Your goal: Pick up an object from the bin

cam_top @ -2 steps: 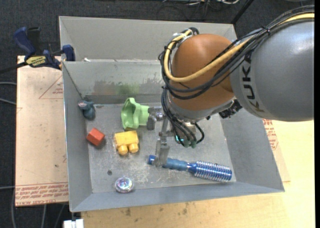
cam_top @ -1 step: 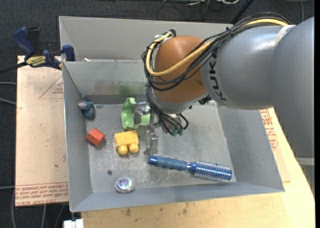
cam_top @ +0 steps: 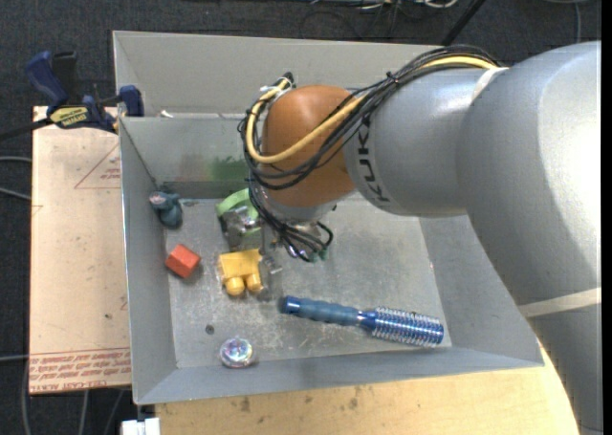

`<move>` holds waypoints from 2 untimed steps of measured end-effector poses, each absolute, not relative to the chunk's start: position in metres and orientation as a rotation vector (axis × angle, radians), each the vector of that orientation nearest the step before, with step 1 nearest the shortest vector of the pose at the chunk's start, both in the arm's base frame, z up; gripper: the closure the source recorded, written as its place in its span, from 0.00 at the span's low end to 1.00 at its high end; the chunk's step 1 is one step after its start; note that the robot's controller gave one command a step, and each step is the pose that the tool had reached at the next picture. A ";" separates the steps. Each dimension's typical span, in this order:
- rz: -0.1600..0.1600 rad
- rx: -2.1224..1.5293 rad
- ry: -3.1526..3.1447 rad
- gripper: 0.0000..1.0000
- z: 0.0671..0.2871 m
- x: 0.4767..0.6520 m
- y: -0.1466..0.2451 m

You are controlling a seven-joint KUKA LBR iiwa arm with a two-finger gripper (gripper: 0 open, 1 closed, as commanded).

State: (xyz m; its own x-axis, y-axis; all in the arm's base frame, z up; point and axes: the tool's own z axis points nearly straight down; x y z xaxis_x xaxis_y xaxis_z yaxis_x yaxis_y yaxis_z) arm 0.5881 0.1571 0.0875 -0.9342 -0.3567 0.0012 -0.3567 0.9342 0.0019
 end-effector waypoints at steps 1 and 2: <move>-0.003 0.568 -3.091 1.00 0.089 0.589 0.157; -0.002 0.609 -3.094 1.00 0.189 0.596 0.151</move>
Offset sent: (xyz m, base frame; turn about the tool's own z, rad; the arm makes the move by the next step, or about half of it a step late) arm 0.0000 0.0000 0.0000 0.0000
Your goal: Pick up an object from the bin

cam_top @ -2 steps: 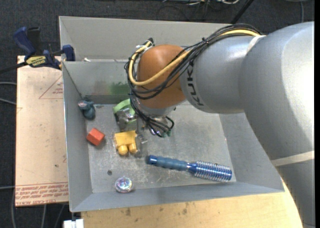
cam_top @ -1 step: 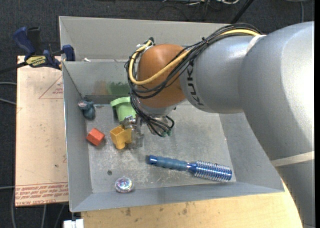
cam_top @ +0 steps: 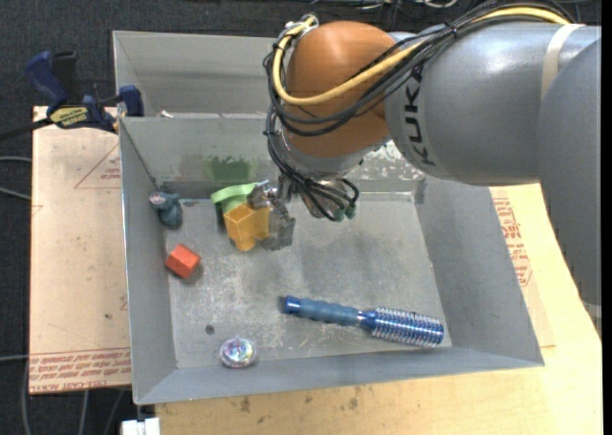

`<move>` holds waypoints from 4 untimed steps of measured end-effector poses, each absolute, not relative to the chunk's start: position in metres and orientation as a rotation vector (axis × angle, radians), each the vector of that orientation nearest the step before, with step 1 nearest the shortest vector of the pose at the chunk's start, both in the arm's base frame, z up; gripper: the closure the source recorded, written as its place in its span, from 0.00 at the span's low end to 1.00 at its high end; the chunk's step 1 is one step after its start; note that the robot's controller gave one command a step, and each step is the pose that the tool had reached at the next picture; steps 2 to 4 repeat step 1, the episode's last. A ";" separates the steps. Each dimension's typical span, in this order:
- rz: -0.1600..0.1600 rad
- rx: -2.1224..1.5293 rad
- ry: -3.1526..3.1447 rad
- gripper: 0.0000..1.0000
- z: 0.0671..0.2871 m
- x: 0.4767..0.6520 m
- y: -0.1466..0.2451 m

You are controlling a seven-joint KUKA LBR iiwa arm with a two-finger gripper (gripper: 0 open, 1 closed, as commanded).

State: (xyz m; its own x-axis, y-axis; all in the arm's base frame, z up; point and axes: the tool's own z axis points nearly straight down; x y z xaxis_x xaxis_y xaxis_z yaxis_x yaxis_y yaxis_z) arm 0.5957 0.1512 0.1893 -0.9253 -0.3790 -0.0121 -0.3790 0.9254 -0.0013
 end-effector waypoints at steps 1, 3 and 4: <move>0.001 -0.811 3.024 1.00 0.261 0.592 0.158; 0.001 -0.811 3.024 1.00 0.261 0.592 0.158; 0.001 -0.811 3.024 1.00 0.261 0.592 0.158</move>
Offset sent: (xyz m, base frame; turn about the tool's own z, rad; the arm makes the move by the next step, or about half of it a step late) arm -0.0058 0.0057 0.0677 -0.1369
